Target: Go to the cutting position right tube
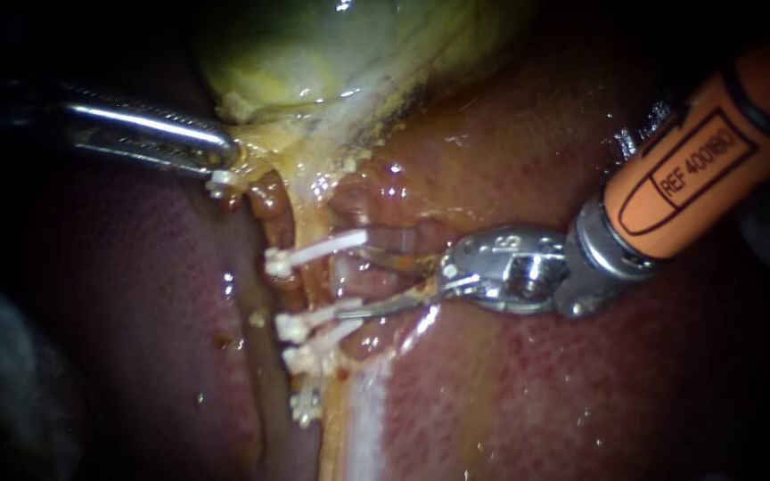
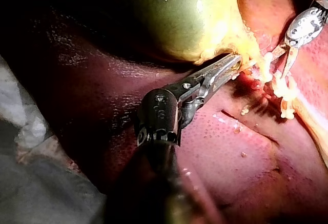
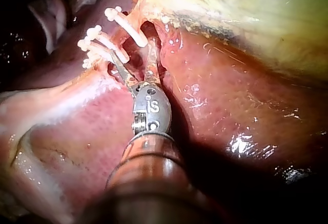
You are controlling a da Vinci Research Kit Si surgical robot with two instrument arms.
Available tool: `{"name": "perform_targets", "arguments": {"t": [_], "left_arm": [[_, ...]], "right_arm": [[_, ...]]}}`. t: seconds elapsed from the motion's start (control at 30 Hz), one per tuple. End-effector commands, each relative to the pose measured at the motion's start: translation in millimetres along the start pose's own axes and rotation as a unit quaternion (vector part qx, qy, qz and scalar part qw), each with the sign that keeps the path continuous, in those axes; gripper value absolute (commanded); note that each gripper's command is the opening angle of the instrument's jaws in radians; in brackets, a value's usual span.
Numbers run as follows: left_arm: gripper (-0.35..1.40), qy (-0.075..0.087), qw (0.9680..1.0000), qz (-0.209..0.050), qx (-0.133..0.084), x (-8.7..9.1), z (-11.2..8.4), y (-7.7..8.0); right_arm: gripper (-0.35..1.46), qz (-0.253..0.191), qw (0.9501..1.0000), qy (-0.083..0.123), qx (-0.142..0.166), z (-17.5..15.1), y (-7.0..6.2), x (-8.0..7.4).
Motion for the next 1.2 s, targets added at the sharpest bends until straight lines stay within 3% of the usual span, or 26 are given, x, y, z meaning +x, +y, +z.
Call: {"name": "perform_targets", "arguments": {"t": [0.03,0.63,0.9,1.2], "left_arm": [[-0.35,0.0,1.0,0.0,0.0,0.0,0.0,0.0],[-0.35,0.0,1.0,0.0,0.0,0.0,0.1,0.0],[-0.35,0.0,1.0,0.0,0.001,0.1,0.1,0.1],[-0.35,0.0,1.0,0.0,-0.001,0.1,0.2,0.1]], "right_arm": [[1.32,-0.003,1.0,0.004,0.007,0.2,-0.1,0.1],[1.28,0.0,0.9955,0.049,0.081,4.3,-0.1,2.2],[1.28,0.014,0.9936,0.075,0.084,6.8,0.3,3.5],[1.27,0.025,0.9921,0.086,0.088,7.0,-0.3,3.7]]}}
